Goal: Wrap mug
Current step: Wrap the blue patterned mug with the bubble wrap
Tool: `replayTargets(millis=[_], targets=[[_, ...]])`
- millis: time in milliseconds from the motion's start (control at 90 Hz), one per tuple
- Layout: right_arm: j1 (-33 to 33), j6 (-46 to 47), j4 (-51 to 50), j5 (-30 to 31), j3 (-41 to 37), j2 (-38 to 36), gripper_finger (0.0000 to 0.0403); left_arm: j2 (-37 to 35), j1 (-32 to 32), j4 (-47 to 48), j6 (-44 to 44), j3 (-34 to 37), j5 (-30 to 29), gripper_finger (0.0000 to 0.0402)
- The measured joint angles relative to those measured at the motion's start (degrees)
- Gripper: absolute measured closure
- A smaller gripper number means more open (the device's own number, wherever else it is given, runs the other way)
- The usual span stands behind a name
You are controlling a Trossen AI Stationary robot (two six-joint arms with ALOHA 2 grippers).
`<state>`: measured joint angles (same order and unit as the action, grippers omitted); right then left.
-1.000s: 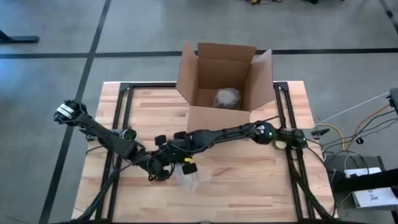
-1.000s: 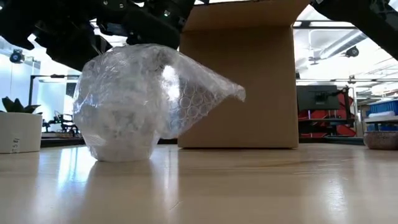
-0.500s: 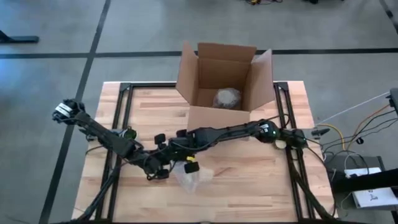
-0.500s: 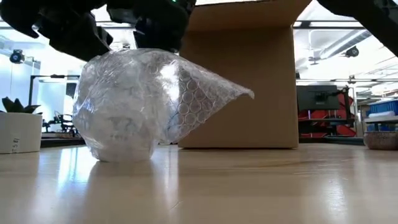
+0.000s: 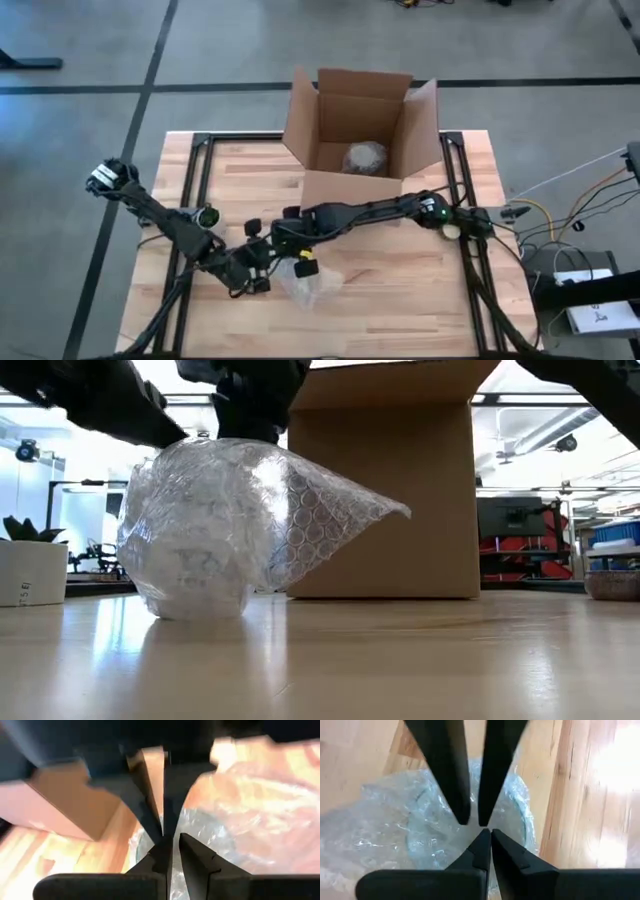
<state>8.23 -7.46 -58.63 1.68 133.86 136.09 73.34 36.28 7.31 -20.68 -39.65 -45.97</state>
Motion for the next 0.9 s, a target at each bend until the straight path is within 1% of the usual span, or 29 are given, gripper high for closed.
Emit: replayTargets(millis=[156, 289, 378, 522, 589, 678, 811, 900], targets=[[0.0, 0.0, -0.1, -0.1, 0.0, 0.1, 0.0403, 0.0, 0.7, -4.0, 0.2, 0.8, -1.0, 0.0381], [0.0, 0.0, -0.8, 0.0, -0.1, -0.2, 0.0403, 0.0, 0.7, -10.9, 1.7, 4.1, -1.0, 0.0381], [0.0, -0.1, -1.4, 0.1, -0.1, -1.8, 0.0403, 0.1, -0.1, -12.8, 1.7, 5.7, -0.7, 0.0381], [0.1, -0.8, -2.9, 4.2, -0.1, -5.2, 0.0403, 1.5, -2.9, -12.9, 1.1, 6.2, 2.6, 0.0381], [0.5, -0.5, -5.8, 6.8, -0.1, -7.0, 0.0403, 2.3, -3.9, -13.0, 1.0, 6.1, 4.2, 0.0381], [1.5, 0.2, -11.3, 8.6, -0.1, -10.2, 0.0403, 3.0, -4.7, -12.8, 1.0, 6.1, 5.0, 0.0381], [4.1, 4.5, -20.0, 8.4, -0.5, -13.0, 0.0403, 3.1, -4.8, -12.4, 0.7, 6.1, 5.0, 0.0381], [6.8, 7.4, -23.1, 8.4, -2.2, -13.3, 0.0403, 3.1, -4.8, -12.3, 0.7, 6.1, 5.0, 0.0381]])
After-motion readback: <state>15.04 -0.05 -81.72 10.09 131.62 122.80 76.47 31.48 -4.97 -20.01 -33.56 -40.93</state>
